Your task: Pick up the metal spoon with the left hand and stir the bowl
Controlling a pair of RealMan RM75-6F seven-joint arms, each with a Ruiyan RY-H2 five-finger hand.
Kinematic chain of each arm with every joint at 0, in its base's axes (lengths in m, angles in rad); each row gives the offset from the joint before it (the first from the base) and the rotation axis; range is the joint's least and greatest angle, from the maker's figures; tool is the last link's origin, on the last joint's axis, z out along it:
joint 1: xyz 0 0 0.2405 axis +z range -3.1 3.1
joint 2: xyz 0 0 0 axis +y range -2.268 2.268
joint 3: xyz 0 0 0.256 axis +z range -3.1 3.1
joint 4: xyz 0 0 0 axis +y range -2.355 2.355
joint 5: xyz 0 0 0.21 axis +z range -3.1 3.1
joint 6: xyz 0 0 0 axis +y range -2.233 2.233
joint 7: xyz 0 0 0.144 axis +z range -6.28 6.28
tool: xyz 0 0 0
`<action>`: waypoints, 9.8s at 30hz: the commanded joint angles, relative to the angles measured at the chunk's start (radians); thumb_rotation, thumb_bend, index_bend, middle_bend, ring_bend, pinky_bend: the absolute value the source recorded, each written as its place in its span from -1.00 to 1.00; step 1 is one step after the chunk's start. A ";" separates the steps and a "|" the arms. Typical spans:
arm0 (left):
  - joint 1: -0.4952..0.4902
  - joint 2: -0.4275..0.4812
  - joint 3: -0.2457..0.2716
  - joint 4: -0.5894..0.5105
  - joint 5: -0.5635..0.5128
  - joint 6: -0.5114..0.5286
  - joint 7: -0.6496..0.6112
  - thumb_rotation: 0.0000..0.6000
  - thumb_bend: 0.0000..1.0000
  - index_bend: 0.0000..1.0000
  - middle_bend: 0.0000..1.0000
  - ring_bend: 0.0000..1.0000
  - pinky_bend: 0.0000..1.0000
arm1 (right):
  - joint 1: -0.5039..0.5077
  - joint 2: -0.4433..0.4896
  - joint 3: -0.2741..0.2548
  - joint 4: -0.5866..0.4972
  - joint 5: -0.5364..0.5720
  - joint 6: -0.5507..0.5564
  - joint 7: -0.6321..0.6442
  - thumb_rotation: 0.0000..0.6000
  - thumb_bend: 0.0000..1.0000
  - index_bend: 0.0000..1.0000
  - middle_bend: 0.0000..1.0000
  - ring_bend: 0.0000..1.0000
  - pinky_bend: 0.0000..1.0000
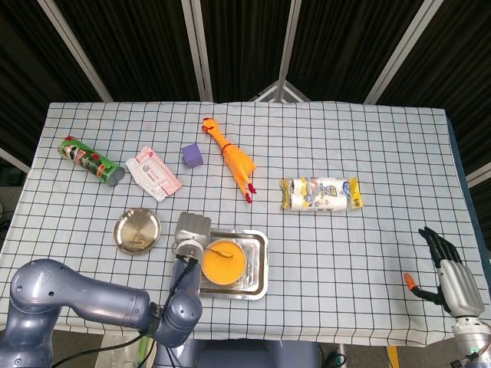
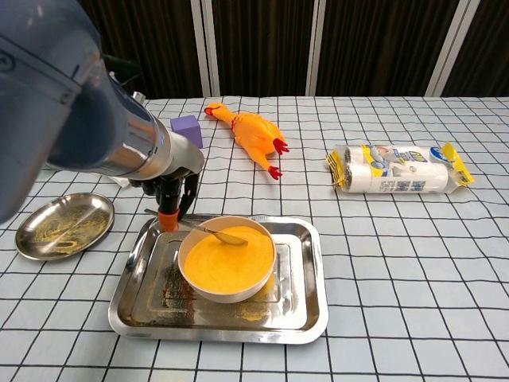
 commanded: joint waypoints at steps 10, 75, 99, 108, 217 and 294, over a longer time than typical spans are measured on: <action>0.016 0.035 0.007 -0.084 -0.022 0.026 0.010 1.00 0.76 0.56 1.00 0.87 0.89 | 0.000 0.000 -0.001 -0.006 0.003 -0.003 -0.009 1.00 -0.19 -1.00 -1.00 -1.00 -1.00; 0.006 0.066 -0.029 -0.089 -0.131 0.006 0.045 1.00 0.75 0.56 1.00 0.87 0.89 | 0.004 0.014 -0.002 -0.024 0.016 -0.027 0.024 1.00 -0.19 -1.00 -1.00 -1.00 -1.00; -0.004 0.002 -0.030 0.029 -0.139 -0.013 0.038 1.00 0.76 0.56 1.00 0.87 0.89 | 0.007 0.016 -0.001 -0.027 0.020 -0.035 0.034 1.00 -0.19 -1.00 -1.00 -1.00 -1.00; 0.005 0.002 -0.035 0.023 -0.092 -0.001 0.006 1.00 0.76 0.56 1.00 0.87 0.89 | 0.007 0.017 -0.001 -0.029 0.019 -0.034 0.034 1.00 -0.19 -1.00 -1.00 -1.00 -1.00; -0.101 -0.167 -0.191 0.208 -0.048 0.162 0.304 1.00 0.76 0.58 1.00 0.88 0.90 | 0.012 0.042 -0.004 -0.052 0.021 -0.054 0.098 1.00 -0.19 -1.00 -1.00 -1.00 -1.00; 0.308 0.123 0.179 -0.150 0.538 0.013 -0.292 1.00 0.73 0.56 1.00 0.88 0.90 | 0.011 0.036 -0.003 -0.060 0.036 -0.059 0.066 1.00 -0.19 -1.00 -1.00 -1.00 -1.00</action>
